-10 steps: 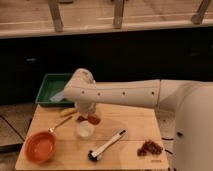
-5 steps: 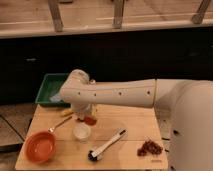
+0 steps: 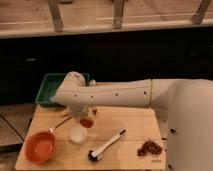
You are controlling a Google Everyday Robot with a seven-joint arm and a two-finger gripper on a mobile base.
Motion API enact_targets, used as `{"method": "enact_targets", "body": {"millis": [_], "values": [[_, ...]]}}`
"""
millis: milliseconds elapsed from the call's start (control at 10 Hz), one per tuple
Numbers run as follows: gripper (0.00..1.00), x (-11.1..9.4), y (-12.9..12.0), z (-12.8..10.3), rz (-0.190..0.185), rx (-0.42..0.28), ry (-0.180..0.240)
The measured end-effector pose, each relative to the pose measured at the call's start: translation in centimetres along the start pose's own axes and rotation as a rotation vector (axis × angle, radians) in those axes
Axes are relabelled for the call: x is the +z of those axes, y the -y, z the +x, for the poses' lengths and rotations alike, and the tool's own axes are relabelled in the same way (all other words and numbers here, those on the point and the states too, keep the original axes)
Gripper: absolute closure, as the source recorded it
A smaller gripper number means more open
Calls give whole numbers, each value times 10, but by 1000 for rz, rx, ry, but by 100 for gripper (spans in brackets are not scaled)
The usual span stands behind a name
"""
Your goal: Place apple in paper cup
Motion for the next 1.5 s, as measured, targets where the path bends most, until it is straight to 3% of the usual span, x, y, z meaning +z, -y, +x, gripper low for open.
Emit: {"method": "enact_targets", "body": {"millis": [700,1500], "values": [[92,0,35,-22,29,-85,0],[92,-2,53,-44,69,-165,4]]}}
